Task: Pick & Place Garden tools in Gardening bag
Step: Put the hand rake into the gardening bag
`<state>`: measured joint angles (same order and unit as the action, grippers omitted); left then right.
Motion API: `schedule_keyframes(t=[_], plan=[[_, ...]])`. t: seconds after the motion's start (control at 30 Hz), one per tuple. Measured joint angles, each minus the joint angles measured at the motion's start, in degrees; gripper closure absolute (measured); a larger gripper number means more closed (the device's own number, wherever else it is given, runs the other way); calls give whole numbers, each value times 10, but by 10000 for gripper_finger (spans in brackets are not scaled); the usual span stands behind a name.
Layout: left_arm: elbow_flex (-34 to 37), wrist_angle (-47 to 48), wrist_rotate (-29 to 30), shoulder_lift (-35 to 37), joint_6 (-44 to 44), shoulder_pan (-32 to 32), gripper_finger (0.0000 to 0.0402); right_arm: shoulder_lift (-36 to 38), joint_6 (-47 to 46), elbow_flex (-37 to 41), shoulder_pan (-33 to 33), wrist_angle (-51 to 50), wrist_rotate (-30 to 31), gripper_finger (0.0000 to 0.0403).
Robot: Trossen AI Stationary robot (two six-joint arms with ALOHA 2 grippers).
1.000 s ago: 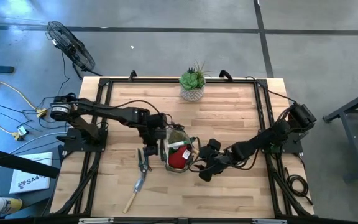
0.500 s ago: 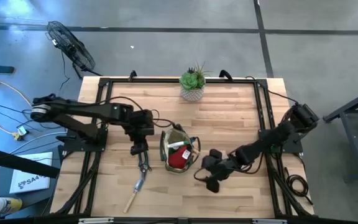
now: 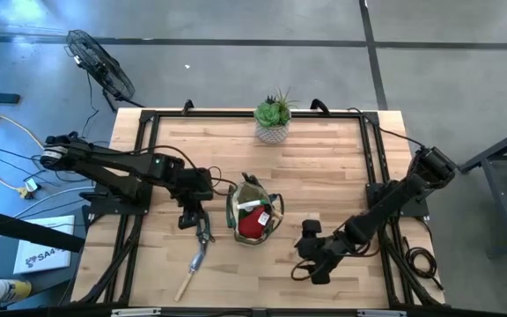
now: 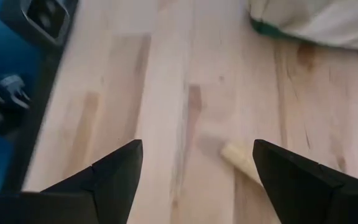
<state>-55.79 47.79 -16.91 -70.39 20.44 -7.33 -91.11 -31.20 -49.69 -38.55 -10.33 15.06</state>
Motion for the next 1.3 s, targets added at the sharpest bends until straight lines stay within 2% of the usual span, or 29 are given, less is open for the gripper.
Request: schedule_keyframes(t=[0.3, 0.53, 0.87, 1.3], plan=[[0, -17, 1, 0, 22, -29, 329, 0, 3, 0, -6, -60, -2, 105], [0, -23, 0, 0, 44, -52, 329, 0, 85, 0, -8, -88, 1, 105], [0, -23, 40, 0, 26, -51, 329, -45, 106, 0, 9, -92, 44, 105], [0, -47, 67, 0, 19, -51, 329, -67, 99, 0, 25, -88, 26, 105]])
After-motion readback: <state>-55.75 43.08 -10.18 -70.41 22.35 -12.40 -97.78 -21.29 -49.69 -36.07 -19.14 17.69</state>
